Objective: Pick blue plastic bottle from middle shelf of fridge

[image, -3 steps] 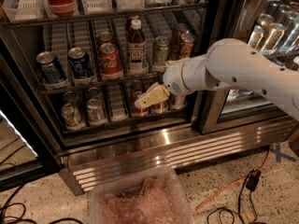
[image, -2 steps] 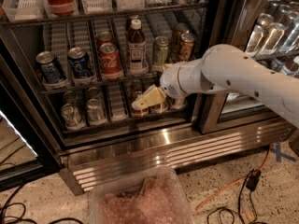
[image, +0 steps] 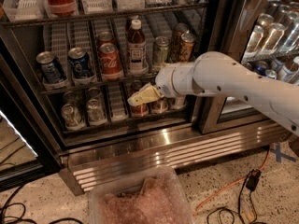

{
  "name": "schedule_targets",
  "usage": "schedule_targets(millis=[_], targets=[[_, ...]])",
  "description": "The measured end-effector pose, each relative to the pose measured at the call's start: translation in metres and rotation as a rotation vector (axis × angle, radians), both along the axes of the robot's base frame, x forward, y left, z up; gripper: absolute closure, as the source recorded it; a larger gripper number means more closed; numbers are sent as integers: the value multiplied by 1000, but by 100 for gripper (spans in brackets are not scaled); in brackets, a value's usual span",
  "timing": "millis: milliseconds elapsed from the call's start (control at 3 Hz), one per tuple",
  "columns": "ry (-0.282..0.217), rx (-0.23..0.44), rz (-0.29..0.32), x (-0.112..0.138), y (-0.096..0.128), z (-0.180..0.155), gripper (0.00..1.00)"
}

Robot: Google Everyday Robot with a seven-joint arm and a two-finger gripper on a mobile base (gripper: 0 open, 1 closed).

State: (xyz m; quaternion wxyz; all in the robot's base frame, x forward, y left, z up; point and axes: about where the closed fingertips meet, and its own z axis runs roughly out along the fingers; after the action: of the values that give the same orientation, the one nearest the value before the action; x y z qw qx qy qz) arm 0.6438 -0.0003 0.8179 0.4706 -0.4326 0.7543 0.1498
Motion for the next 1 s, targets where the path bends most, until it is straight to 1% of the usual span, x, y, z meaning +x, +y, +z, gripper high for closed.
schedule_targets(millis=[333,667,1000], targets=[[12,12,13,8,12,-6,0],[0,31,15,21,22,-11,0],[-24,65,-4,33,30,-15,0]])
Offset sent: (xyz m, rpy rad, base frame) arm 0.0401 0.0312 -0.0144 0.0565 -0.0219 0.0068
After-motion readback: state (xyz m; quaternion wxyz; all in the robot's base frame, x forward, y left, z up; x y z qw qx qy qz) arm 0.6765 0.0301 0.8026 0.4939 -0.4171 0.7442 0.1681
